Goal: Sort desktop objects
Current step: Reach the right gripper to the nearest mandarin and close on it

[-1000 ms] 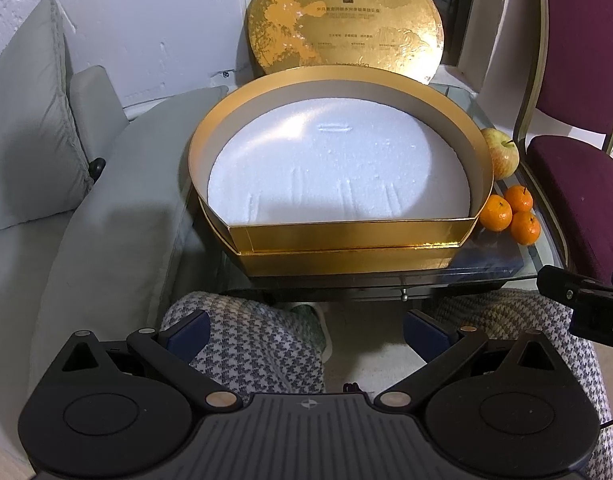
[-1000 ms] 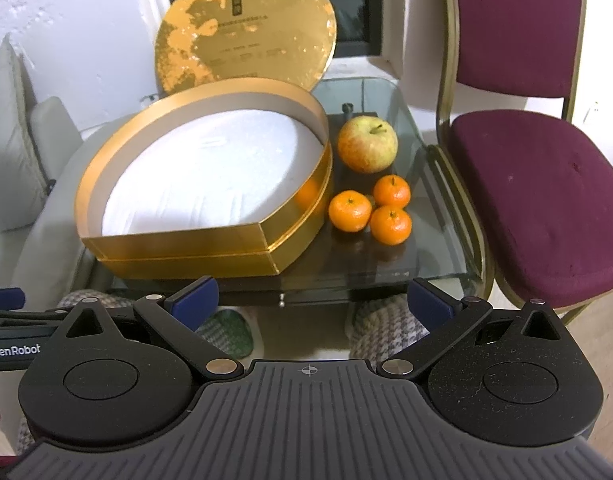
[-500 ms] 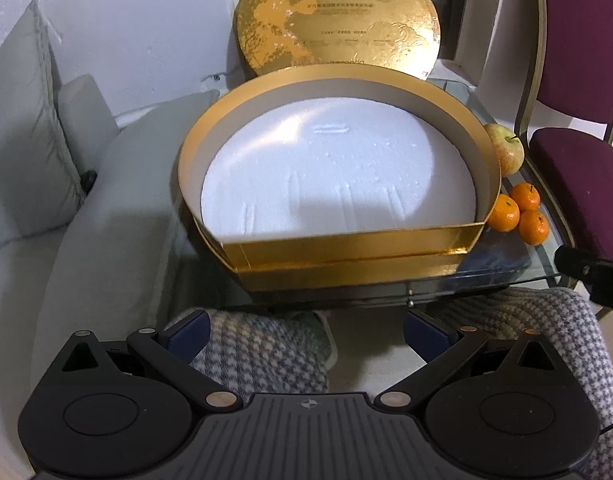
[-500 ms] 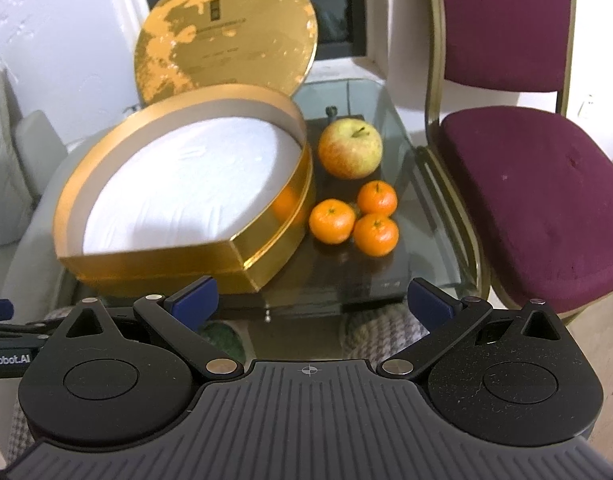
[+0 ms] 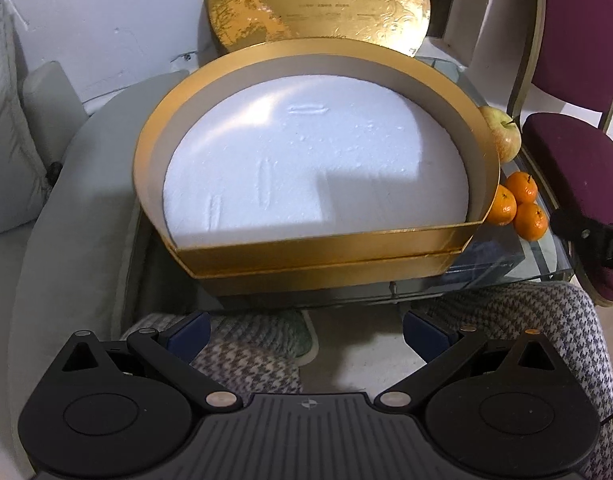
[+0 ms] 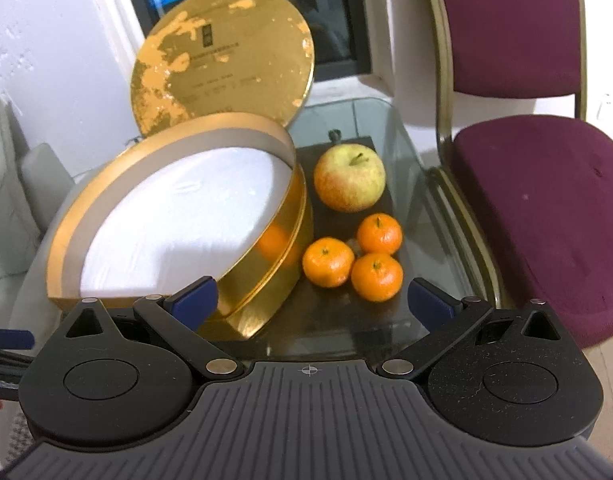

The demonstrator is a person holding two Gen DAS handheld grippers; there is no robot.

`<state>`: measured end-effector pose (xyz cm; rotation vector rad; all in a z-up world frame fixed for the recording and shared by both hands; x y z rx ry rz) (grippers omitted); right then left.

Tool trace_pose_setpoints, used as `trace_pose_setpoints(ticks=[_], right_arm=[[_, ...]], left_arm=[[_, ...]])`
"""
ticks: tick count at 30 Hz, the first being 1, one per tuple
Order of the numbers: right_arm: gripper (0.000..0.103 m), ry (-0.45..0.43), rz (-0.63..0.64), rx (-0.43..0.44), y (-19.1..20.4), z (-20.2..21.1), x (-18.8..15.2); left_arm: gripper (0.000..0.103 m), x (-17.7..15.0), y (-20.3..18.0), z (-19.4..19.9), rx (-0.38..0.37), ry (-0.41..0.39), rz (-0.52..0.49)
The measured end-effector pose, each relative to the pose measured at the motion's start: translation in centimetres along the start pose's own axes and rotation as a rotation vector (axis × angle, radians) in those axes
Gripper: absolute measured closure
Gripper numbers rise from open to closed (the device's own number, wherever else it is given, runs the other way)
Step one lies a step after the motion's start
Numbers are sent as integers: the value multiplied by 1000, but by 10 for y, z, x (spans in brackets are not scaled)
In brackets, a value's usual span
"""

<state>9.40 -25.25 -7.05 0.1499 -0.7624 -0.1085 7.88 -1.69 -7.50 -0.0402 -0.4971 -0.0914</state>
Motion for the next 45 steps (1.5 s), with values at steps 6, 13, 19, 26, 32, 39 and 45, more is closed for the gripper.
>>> trace_pose_setpoints(ticks=[6, 13, 19, 26, 32, 39, 45], right_arm=[[0, 38, 89, -84, -10, -26, 3], [12, 85, 120, -99, -22, -50, 6], [23, 170, 155, -103, -27, -73, 1], [37, 213, 194, -98, -34, -95, -3], [46, 232, 245, -77, -31, -106, -7], [58, 233, 255, -87, -30, -108, -5], [59, 210, 213, -111, -28, -92, -1]], left_arm=[[1, 9, 8, -15, 7, 9, 69], [1, 23, -4, -25, 9, -12, 40], [1, 27, -25, -34, -29, -8, -31], [1, 28, -27, -47, -21, 17, -43], [1, 26, -27, -51, -15, 35, -41], [1, 24, -24, -48, -16, 32, -38], [1, 18, -15, -37, -17, 17, -24]])
Point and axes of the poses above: each gripper's, at about its wrist camera, not at the fingertips, and z roughly against the way its jaws point, y to its left, x to its top, the point moved 5 cm from there along -z, roughly the way its jaws point, and after that the axes turned 3 degrees about -x, right-handed, at the moved point
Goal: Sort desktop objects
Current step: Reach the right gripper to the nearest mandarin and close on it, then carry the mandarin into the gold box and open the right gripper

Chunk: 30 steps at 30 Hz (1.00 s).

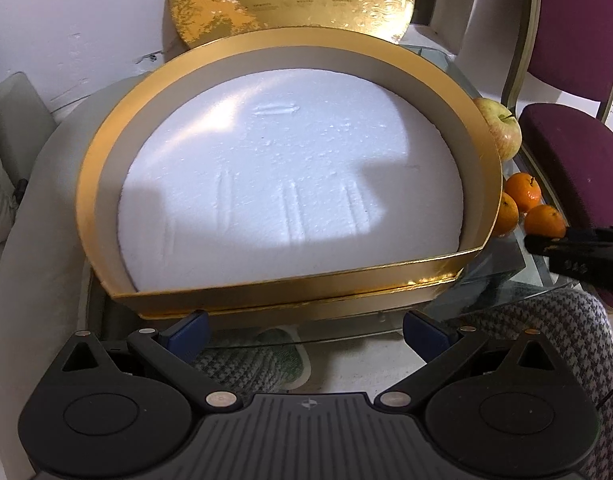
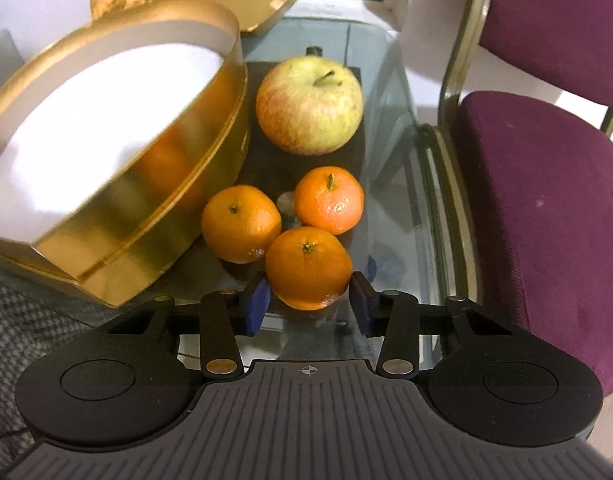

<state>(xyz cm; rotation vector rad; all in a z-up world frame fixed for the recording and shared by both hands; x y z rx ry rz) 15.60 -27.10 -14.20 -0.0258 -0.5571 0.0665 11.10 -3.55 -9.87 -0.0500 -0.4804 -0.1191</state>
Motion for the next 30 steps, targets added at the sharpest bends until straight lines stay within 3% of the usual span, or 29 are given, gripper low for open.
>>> trace_pose_setpoints(ticks=[6, 13, 20, 30], right_arm=[[59, -76, -31, 0, 11, 38, 15], [59, -213, 87, 67, 77, 84, 53], [59, -189, 220, 188, 171, 64, 68], [59, -50, 306, 286, 258, 7, 68]], left_arm=[[1, -1, 32, 21, 22, -60, 58], [1, -2, 108, 45, 122, -132, 239], [1, -23, 162, 45, 164, -115, 351], [1, -32, 174, 33, 141, -85, 361]])
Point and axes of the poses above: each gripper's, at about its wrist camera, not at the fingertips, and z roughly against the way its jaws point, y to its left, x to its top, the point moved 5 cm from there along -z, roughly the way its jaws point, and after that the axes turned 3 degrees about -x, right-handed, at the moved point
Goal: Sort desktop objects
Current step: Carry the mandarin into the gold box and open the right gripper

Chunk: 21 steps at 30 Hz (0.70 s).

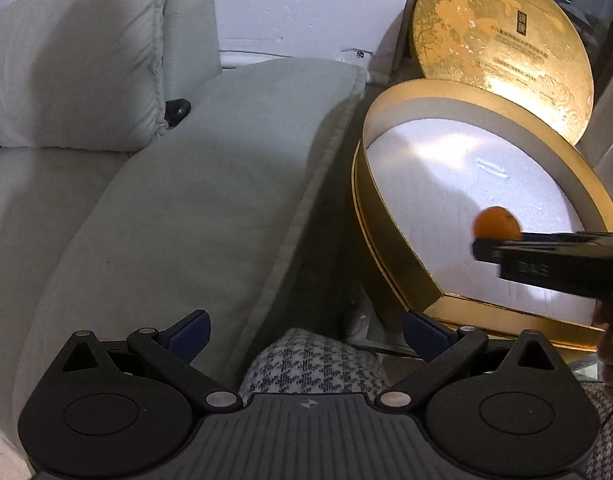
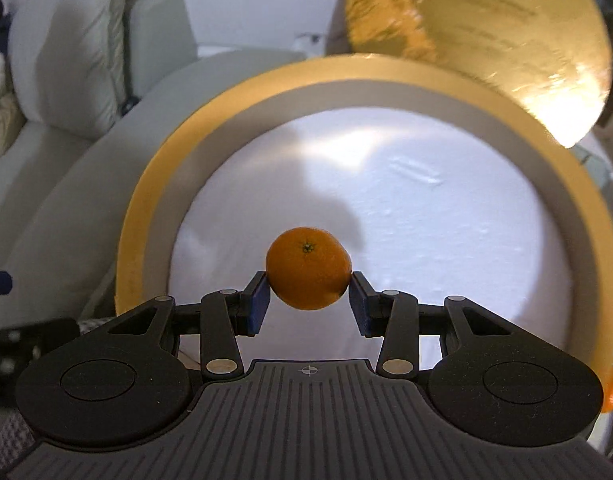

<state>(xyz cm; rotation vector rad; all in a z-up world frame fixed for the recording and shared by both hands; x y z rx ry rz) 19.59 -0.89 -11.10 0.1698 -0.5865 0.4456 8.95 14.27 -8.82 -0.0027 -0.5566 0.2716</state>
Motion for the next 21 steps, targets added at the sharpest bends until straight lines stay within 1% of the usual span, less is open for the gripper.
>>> trace_pose_setpoints(ticks=[2, 7, 9, 11, 12, 16, 21], right_arm=[[59, 25, -8, 17, 4, -10, 1], [58, 72, -16, 16, 3, -22, -3], [55, 88, -21, 23, 0, -22, -6], [45, 93, -35, 34, -3, -19, -7], [44, 94, -40, 36, -4, -18, -7], [44, 61, -54, 31, -9, -4, -4], [43, -14, -123, 23, -26, 43, -13]], left_arm=[[1, -1, -1, -1, -1, 4, -6], [1, -5, -5, -6, -9, 16, -10], [1, -7, -7, -5, -7, 18, -15], [1, -8, -9, -3, -5, 15, -22], [1, -8, -10, 0, -4, 11, -27], [1, -10, -19, 10, -6, -8, -53], [1, -16, -38, 26, -31, -17, -91]])
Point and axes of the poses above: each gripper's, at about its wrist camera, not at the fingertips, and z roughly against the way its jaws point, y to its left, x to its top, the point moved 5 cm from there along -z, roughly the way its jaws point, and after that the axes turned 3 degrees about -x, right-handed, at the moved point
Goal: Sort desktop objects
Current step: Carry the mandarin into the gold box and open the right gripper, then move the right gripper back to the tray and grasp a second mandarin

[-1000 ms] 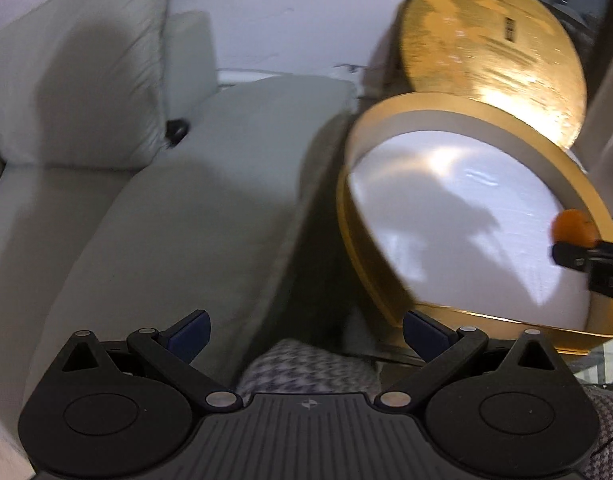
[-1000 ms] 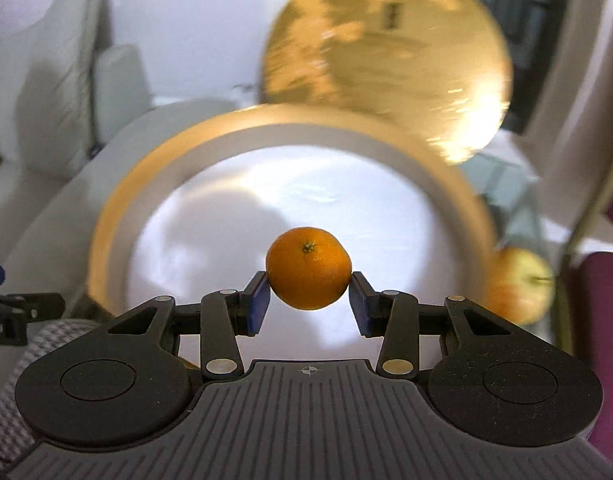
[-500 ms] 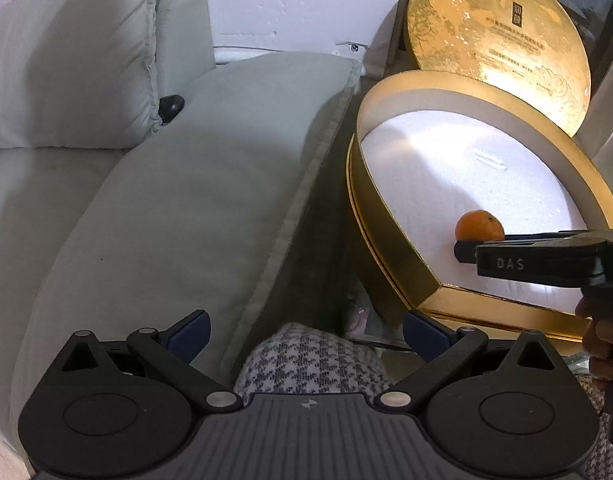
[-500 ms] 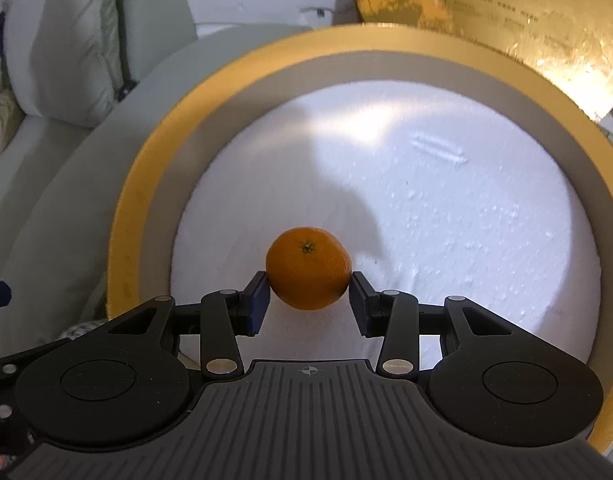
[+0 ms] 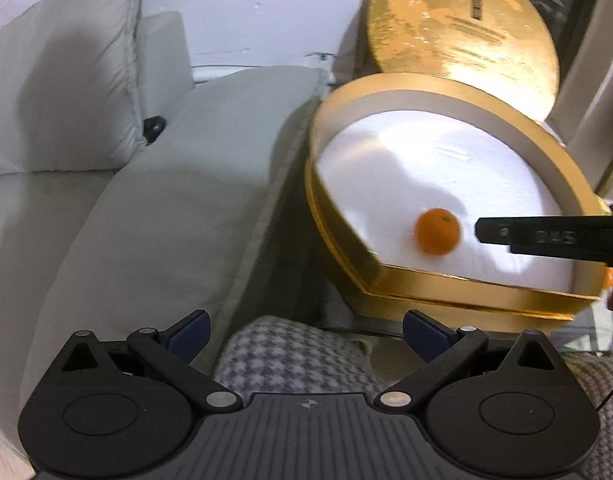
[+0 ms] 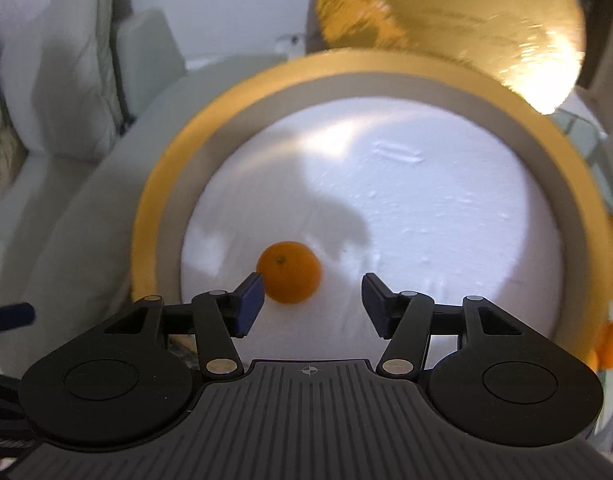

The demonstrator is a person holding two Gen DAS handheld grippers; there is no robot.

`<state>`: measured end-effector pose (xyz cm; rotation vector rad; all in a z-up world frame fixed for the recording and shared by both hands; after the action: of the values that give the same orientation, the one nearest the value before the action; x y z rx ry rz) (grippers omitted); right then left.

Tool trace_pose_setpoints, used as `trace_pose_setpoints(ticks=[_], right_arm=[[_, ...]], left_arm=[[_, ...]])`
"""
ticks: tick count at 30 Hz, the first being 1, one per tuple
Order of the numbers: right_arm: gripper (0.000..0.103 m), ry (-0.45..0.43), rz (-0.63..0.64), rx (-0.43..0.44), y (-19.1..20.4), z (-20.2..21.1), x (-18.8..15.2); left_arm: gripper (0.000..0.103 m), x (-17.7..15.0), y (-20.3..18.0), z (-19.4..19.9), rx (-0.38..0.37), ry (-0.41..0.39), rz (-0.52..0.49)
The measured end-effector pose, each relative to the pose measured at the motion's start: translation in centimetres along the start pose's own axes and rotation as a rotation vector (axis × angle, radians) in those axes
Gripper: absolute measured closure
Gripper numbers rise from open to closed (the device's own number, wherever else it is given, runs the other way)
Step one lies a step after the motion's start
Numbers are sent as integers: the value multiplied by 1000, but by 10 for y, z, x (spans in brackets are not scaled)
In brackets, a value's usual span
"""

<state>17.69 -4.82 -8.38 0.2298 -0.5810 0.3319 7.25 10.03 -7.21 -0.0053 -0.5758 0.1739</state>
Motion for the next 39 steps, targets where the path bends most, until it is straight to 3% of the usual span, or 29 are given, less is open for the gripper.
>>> trace_pose_setpoints(ticks=[9, 15, 19, 39], right_arm=[[35, -89, -121, -26, -40, 86, -52], [32, -85, -199, -36, -64, 113, -91], [32, -78, -278, -15, -80, 119, -108], [32, -66, -368, -5, -119, 108, -124]], left_arm=[[1, -9, -61, 23, -64, 0, -141], [1, -21, -99, 29, -57, 6, -240], [1, -26, -113, 32, -54, 8, -282], [1, -23, -152, 7, -46, 59, -392]])
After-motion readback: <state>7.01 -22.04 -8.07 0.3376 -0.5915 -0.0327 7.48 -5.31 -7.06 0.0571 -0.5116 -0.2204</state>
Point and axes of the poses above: each gripper's, at about its wrist camera, not at the fingertips, and z roughly against the way its jaws point, y to its left, x to its top, the point moved 5 cm from there along -z, roughly the way its jaws point, and after that the axes turned 3 degrees about -x, right-handed, at the moved point
